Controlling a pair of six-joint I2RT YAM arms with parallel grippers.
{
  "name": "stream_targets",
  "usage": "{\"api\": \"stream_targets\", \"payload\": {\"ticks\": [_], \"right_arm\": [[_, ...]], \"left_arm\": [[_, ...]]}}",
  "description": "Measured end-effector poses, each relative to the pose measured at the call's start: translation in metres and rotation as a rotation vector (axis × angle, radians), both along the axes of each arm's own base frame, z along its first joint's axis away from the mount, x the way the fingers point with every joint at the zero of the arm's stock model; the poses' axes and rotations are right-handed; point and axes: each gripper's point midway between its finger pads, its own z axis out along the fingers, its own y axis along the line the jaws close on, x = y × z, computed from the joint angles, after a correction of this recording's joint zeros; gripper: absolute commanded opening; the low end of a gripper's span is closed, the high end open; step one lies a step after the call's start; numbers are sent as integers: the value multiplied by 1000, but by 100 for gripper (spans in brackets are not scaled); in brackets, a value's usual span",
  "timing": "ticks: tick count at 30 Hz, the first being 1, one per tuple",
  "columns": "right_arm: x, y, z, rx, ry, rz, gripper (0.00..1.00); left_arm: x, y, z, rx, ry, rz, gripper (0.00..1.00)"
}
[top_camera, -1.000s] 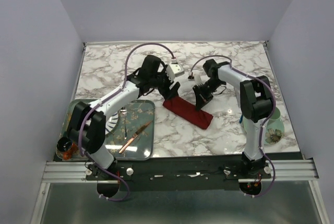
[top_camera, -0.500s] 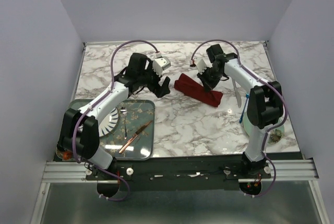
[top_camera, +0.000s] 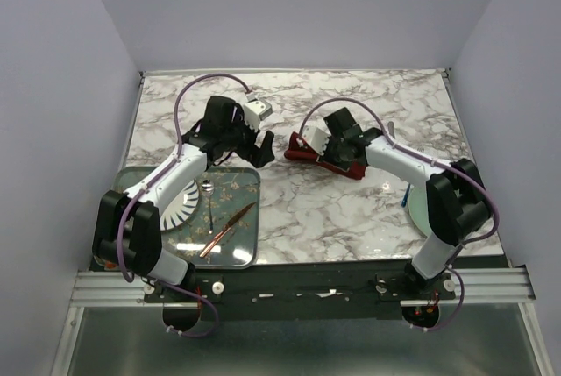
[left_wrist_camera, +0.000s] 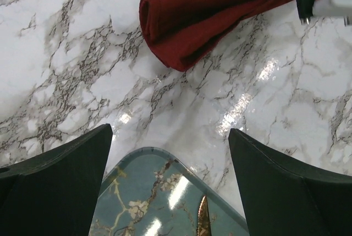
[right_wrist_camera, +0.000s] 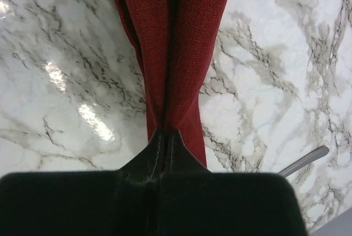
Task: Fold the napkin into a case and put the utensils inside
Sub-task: Turn over the smaller rectangle-folded napkin at the center of the board, then rotate the smaller rectangle-folded napkin at the center of the board.
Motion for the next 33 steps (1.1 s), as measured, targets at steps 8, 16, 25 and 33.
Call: {"api": "stream_targets", "payload": {"ticks": [8, 16, 25, 33], "right_arm": [[-32, 17, -17, -71, -120, 70, 25], [-71, 36, -36, -92, -120, 136, 66], [-61, 41, 31, 85, -61, 13, 58], [-40, -30, 48, 196, 139, -176, 40]], "left_arm": [[-3, 11, -7, -3, 32, 45, 99], [-3, 14, -9, -5, 47, 65, 99], [21, -3, 11, -40, 65, 84, 99], [34, -47, -2, -74, 176, 80, 63]]}}
